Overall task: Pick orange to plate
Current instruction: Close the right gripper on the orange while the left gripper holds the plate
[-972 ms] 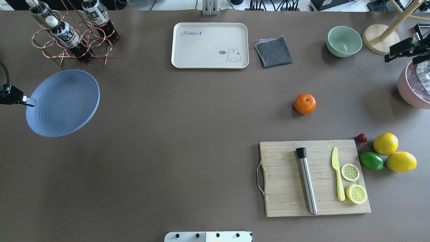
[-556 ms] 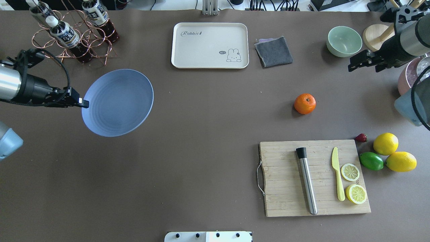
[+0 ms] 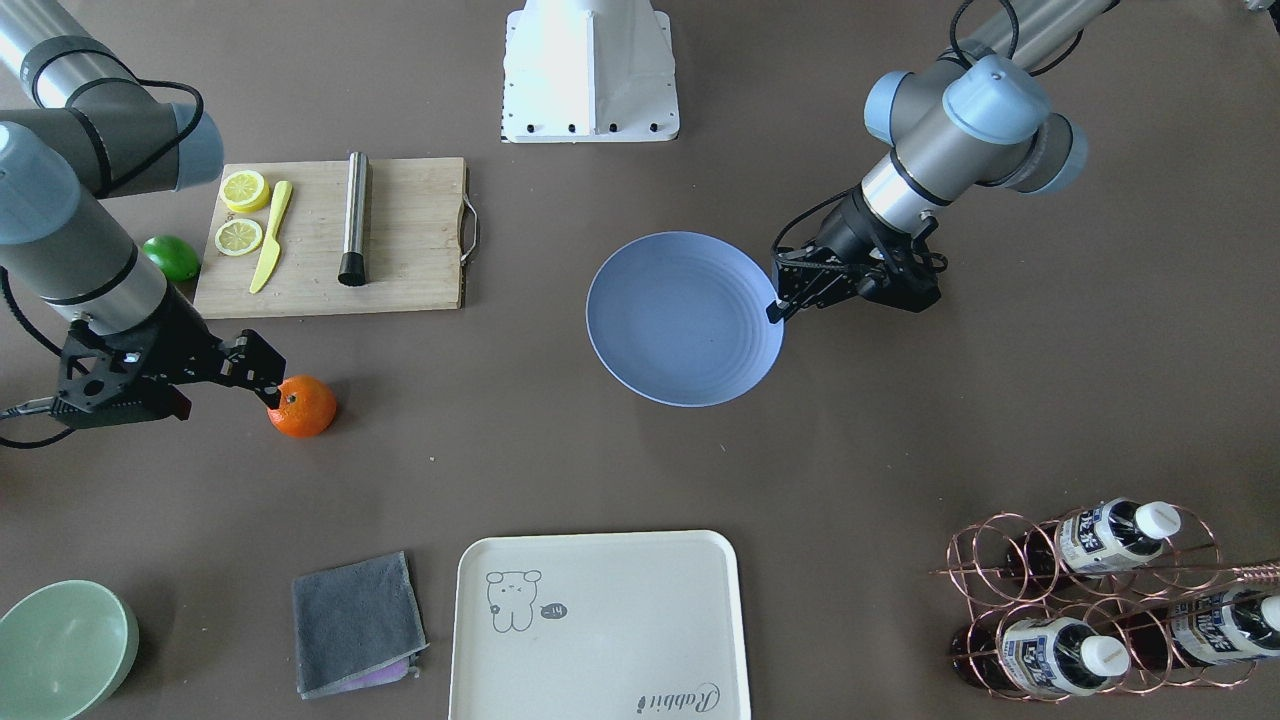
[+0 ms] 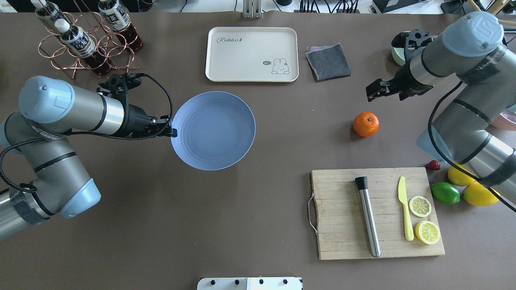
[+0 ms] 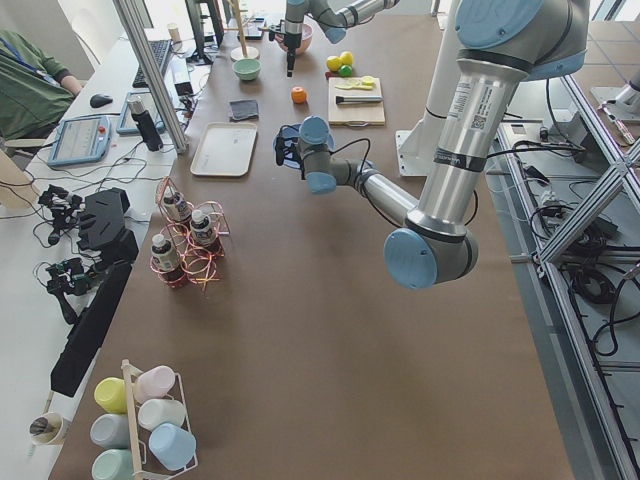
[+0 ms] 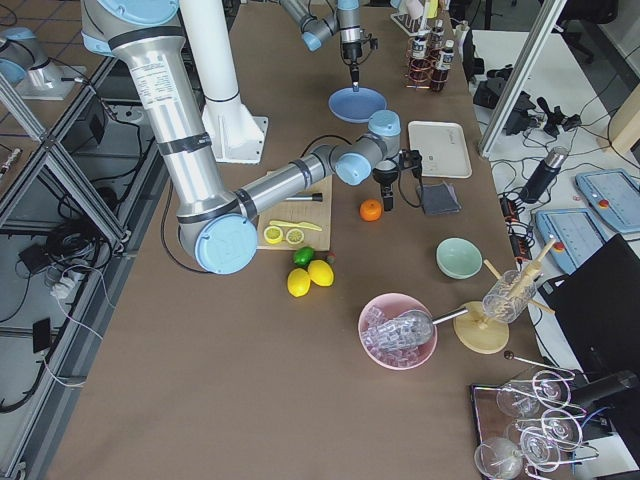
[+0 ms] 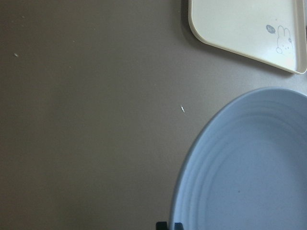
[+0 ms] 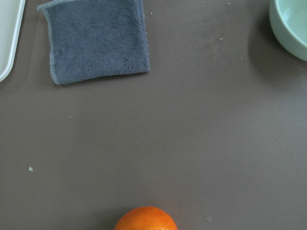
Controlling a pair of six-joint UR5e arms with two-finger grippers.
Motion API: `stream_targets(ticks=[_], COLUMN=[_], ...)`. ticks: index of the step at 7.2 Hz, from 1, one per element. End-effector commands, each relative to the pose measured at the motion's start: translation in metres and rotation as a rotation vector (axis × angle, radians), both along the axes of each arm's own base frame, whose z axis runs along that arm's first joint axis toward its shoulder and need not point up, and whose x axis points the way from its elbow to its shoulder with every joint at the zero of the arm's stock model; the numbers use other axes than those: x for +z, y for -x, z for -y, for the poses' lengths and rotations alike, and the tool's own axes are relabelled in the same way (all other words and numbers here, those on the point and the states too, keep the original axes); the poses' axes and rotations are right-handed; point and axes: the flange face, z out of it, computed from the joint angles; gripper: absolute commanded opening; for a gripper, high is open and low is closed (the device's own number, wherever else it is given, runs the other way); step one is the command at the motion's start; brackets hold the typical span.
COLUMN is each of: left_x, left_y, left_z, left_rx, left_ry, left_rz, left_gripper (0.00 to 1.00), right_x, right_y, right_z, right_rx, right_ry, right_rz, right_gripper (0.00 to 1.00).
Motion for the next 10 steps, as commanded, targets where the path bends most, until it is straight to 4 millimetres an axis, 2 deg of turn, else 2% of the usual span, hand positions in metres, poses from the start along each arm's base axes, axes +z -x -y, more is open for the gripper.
stream_targets(ticks=[1, 4, 7, 8, 9, 10], left_x=[-0.035, -0.048, -0.028, -0.029, -0.03, -0.031], left_y=[-0.027, -0.106, -0.121, -0.121, -0.121, -0.12], left_z=[-0.002, -0.056, -0.055, -0.055, -0.056, -0.056], left_rx=[-0.022, -0.033, -0.041, -0.041, -0.042, -0.042], left_ry=[0.0, -0.033, -0.034, -0.034, -0.037, -0.038], left_rz=[0.038, 0.137, 0.184, 0.18, 0.178, 0.175], left_gripper=[0.0, 0.0, 0.0, 0.07, 0.97, 0.98], right_x=[0.008, 0.016, 0.025, 0.025, 0.026, 0.027], right_y=[0.042, 0.05, 0.052, 0.059, 0.063, 0.07], right_z=[0.002, -0.002, -0.008, -0.013, -0.017, -0.021], right_rx=[-0.009, -0.021, -0.018, -0.018, -0.023, -0.02], right_ry=[0.021, 0.031, 0.058, 0.072, 0.076, 0.089], right_rz=[-0.036, -0.045, -0.047, -0.044, -0.046, -0.047], right_gripper=[1.0, 1.0, 1.0, 1.0, 1.0, 1.0])
